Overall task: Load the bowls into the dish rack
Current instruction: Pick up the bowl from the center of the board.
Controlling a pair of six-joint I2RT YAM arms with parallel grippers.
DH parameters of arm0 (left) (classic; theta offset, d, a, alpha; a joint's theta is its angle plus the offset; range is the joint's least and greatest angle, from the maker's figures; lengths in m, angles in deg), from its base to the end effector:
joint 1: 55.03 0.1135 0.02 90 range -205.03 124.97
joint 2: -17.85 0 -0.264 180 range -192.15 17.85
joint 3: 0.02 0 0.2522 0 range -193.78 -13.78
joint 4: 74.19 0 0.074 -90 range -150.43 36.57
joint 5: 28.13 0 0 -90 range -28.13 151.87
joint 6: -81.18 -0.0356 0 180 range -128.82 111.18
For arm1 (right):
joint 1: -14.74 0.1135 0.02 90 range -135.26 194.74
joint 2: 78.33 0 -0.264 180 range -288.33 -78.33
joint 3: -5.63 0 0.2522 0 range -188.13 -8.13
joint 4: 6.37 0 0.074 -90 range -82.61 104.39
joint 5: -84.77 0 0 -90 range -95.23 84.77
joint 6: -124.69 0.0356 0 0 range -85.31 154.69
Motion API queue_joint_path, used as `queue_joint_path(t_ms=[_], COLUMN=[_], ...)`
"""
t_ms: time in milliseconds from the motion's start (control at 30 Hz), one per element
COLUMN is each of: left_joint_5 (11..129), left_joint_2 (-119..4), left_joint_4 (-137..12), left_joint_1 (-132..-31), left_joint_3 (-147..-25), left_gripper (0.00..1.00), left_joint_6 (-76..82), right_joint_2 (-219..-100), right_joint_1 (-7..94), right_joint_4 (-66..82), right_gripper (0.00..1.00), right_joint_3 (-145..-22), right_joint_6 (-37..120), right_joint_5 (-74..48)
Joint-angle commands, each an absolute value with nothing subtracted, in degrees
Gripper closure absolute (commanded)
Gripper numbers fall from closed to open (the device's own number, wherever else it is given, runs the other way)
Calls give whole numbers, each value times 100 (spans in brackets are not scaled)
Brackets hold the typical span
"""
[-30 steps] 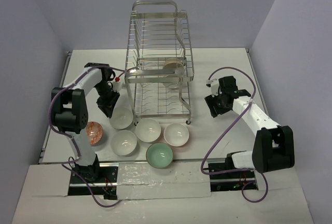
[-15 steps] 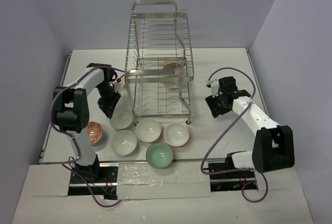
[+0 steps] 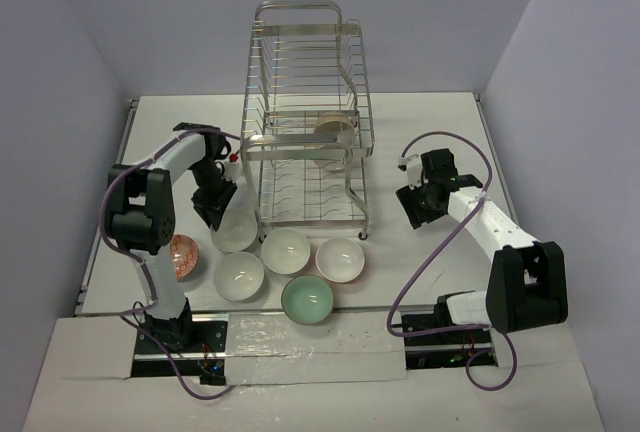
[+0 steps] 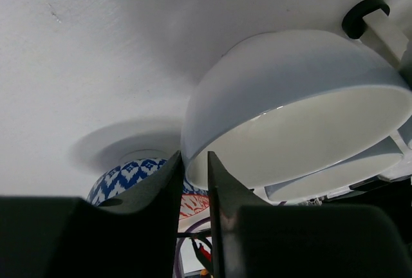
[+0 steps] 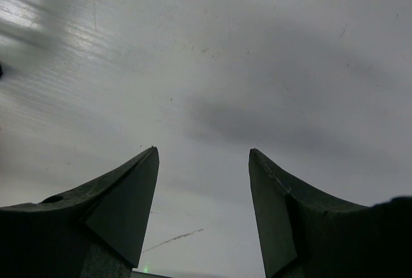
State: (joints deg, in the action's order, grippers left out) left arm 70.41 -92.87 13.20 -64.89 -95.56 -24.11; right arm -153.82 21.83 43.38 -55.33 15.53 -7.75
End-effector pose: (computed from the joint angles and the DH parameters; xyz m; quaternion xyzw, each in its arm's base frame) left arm 0.3272 -0.0622 0.1878 -0.2079 -0.9692 0.0791 0.1055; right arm 0.2435 0.0319 0.2071 -0.2261 0.9481 -0.0021 0.2235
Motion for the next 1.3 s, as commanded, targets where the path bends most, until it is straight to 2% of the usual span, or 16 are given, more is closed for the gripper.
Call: queue_joint_path(t_ms=[0, 67, 467, 667, 1267], left_joint_5=[7154, 7145, 7057, 7049, 6618], left_joint_2=[-9315, -9315, -9368, -9386, -9280], left_joint_4=[1455, 1463, 1455, 1455, 1305], left_joint_1=[-6584, -6601, -6671, -6698, -6724], left_joint_3=[-9631, -9622, -9578, -9587, -9938], left_gripper=[73, 71, 84, 100, 100], left_joint_6=[-2332, -2323, -2323, -2306, -2165], right_joint_2=[-15304, -15295, -15304, -15286, -15304], right_joint_1=[2142, 2151, 2142, 2142, 2151], right_joint_4=[4176, 4185, 4185, 4176, 4176], right_gripper=[34, 34, 34, 34, 34], right_joint_3=[-5489, -5480, -5463, -5454, -5445], right_joint_6=[1483, 1483, 1456, 1439, 1421], right_joint_5=[-716, -707, -663, -646, -646])
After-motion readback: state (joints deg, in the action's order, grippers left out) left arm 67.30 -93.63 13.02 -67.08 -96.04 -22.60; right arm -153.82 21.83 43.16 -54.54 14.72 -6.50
